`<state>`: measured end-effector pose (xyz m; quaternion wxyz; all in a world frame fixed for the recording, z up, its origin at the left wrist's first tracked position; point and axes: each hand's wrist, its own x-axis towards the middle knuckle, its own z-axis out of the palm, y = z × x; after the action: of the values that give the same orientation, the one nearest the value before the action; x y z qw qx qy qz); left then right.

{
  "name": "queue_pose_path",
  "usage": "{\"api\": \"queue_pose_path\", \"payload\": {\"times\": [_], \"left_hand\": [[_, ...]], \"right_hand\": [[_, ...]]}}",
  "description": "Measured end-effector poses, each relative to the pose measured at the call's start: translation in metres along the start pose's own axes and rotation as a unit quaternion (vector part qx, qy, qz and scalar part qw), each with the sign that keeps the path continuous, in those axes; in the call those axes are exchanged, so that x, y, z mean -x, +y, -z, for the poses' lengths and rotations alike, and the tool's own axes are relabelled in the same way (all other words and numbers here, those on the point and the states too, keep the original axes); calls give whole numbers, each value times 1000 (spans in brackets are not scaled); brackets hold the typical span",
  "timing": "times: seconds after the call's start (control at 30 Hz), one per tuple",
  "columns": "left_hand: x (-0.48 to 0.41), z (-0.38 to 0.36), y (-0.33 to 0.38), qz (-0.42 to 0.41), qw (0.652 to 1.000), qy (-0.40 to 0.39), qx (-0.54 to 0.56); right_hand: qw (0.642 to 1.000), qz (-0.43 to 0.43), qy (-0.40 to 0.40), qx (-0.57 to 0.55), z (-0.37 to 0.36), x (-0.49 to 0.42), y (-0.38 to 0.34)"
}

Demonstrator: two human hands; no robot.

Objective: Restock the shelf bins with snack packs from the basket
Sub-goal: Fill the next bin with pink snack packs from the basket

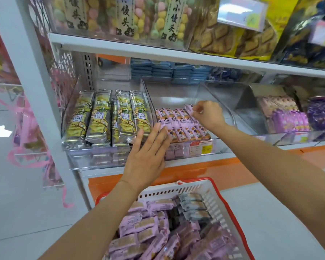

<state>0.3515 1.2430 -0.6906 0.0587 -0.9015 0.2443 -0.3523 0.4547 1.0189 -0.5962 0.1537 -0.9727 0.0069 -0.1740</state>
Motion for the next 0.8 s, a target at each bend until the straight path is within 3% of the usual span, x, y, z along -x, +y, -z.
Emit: {"api": "queue_pose_path", "payload": {"times": [0.2,0.27,0.4,0.53,0.67,0.8], "left_hand": [[20,1,33,-32,995,62,72],[31,-1,44,-73,991,47,99],[59,-14,61,-106,978,-91,152],[95,-38,61,-61,953,-272,122],[122,-52,55,15,942,-320,98],[140,-65,51,-23,931,-362,49]], "right_hand": [[982,49,24,-179,32,70,-22],[973,70,27,-218,37,98,-25],[970,82,-3,-230,8,152,-14],[977,48,-117,-172,-50,192,9],[969,-6,-218,-117,-103,213,34],[958,-24,-280,-61,-148,222,43]]}}
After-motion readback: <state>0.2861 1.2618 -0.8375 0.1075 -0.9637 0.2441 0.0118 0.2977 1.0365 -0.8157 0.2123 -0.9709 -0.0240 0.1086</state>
